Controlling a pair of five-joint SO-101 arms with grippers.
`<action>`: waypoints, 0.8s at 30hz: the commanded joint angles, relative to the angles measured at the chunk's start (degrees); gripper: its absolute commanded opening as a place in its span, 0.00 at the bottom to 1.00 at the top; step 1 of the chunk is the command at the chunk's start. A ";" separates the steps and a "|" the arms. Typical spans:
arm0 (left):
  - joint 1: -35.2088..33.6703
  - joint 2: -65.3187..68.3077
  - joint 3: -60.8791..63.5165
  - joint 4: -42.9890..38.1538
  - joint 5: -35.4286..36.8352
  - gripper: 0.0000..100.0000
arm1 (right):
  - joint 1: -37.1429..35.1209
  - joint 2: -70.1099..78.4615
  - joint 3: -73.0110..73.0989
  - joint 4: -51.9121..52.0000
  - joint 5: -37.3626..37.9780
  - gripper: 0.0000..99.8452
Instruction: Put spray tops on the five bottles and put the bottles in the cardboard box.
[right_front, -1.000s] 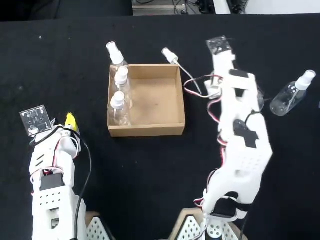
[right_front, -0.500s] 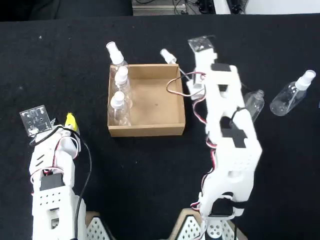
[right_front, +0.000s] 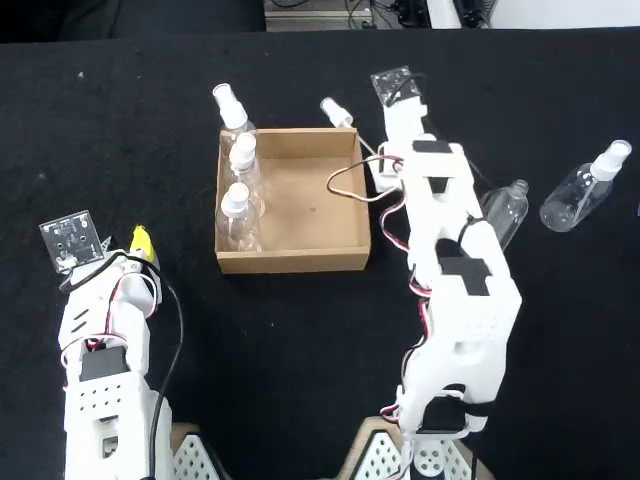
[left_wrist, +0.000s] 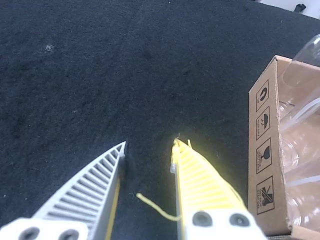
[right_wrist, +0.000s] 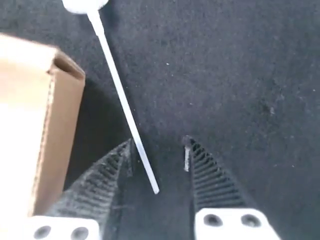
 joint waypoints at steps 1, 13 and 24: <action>-0.57 -0.97 -0.57 -1.41 -0.53 0.13 | 0.09 0.57 -1.45 -1.67 4.75 0.09; -0.57 -0.97 -0.66 -1.41 -0.53 0.13 | 14.77 -2.77 -1.54 -1.58 7.65 0.01; -0.57 -0.97 -0.84 -1.41 -0.53 0.13 | 12.92 -9.27 -3.12 2.73 -1.41 0.05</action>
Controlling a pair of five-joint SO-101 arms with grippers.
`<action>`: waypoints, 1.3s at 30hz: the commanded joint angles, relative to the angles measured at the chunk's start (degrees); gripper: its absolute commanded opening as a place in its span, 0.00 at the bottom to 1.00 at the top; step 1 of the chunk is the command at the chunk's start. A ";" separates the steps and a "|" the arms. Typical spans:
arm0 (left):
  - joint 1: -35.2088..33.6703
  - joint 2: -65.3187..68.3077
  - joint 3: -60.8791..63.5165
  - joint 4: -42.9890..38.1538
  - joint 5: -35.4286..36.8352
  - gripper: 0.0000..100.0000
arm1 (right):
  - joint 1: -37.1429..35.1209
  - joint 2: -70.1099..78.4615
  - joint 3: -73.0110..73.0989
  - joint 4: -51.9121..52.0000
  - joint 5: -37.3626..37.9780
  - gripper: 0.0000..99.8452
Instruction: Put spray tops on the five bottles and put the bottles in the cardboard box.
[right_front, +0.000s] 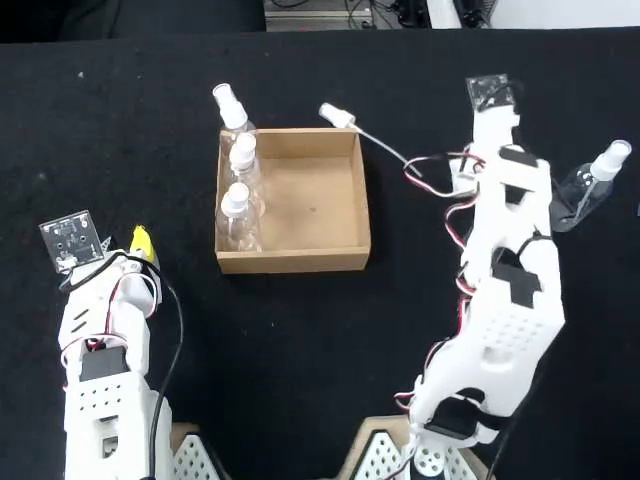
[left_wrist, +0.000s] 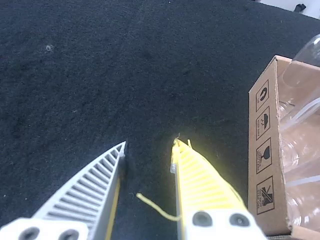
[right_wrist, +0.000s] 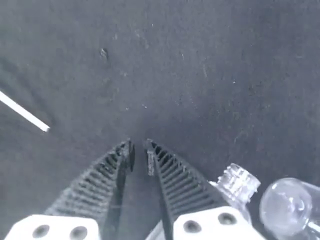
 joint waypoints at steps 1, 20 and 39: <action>-0.57 -0.97 -0.75 -1.41 -0.53 0.13 | -5.98 -7.34 -3.91 2.20 -8.09 0.08; -0.57 -0.97 -0.57 -1.41 -0.53 0.13 | -14.51 12.70 -19.74 -0.62 -1.76 0.18; -0.57 -0.97 -0.66 -1.41 -0.53 0.13 | 1.41 10.51 -27.03 11.16 -1.05 0.01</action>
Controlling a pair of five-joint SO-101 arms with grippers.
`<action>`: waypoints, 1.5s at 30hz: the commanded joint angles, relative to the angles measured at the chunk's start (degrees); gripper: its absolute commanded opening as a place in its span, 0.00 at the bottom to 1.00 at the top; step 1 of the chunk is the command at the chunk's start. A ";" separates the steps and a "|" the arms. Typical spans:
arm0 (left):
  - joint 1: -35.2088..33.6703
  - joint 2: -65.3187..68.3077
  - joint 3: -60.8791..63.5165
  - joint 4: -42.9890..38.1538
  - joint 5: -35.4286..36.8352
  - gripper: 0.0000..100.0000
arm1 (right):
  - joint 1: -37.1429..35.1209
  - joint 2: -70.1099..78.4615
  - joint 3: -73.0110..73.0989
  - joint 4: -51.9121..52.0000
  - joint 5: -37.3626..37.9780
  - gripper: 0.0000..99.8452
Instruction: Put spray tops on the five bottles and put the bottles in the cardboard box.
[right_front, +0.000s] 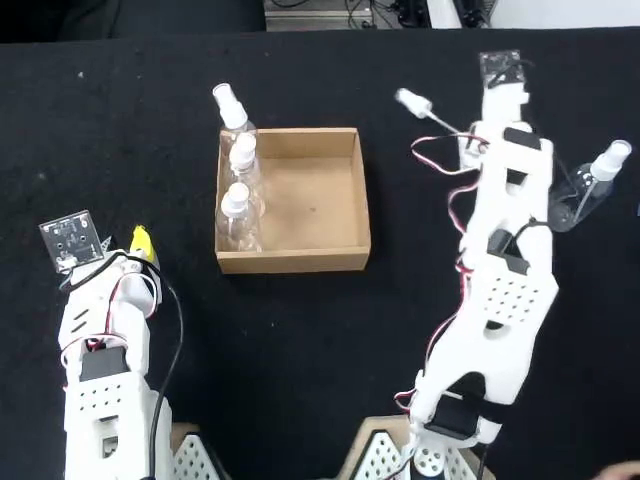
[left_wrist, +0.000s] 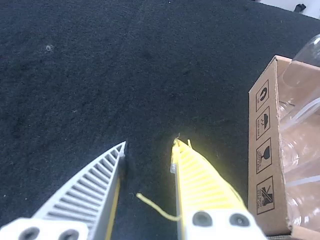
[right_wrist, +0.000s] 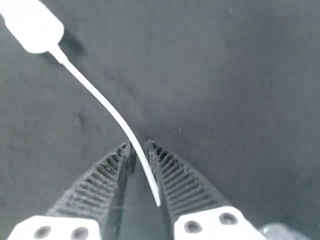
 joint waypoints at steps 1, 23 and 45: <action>-0.57 -0.97 -0.66 -1.41 -0.53 0.13 | 0.88 -5.58 -3.38 8.97 0.35 0.01; -0.57 -0.97 -0.57 -1.41 -0.53 0.13 | -7.56 -23.43 9.27 6.51 4.75 0.27; -0.57 -0.97 -0.57 -1.41 -0.53 0.13 | -12.13 33.98 -62.02 6.86 2.02 0.27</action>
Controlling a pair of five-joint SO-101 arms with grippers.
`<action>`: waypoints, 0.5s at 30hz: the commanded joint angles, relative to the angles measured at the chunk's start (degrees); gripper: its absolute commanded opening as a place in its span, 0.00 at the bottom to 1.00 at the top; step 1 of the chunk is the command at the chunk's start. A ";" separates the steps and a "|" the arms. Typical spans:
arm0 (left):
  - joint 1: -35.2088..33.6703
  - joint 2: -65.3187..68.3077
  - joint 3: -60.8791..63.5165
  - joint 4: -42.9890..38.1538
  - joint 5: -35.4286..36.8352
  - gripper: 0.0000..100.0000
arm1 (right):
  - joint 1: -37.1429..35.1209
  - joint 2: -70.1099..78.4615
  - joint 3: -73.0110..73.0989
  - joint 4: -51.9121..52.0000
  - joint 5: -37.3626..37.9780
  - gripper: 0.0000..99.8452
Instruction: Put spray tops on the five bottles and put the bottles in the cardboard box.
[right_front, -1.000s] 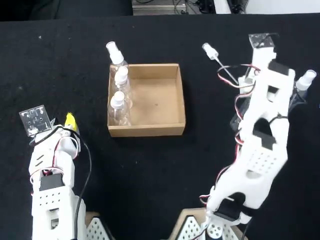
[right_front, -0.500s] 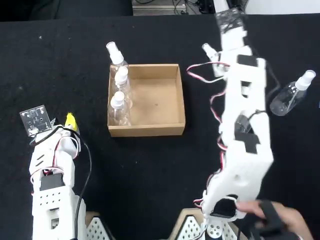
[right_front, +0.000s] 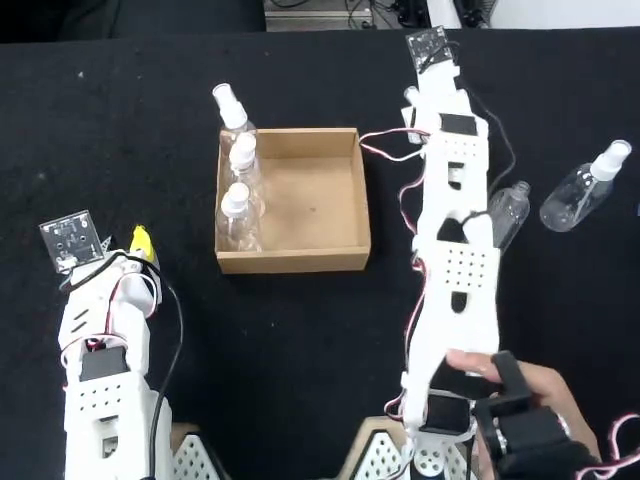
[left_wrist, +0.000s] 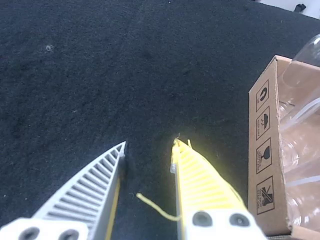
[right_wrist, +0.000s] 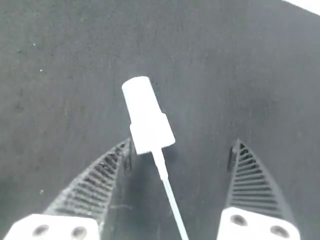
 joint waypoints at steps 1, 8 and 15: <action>-0.57 -0.97 -0.57 -1.41 -0.53 0.13 | -1.41 7.34 -21.58 4.66 -0.53 0.27; -0.57 -0.97 -0.57 -1.41 -0.53 0.13 | -1.32 12.97 -28.53 2.20 -0.09 0.27; -0.57 -0.97 -0.57 -1.41 -0.53 0.13 | -0.88 15.16 -27.65 -0.09 0.97 0.27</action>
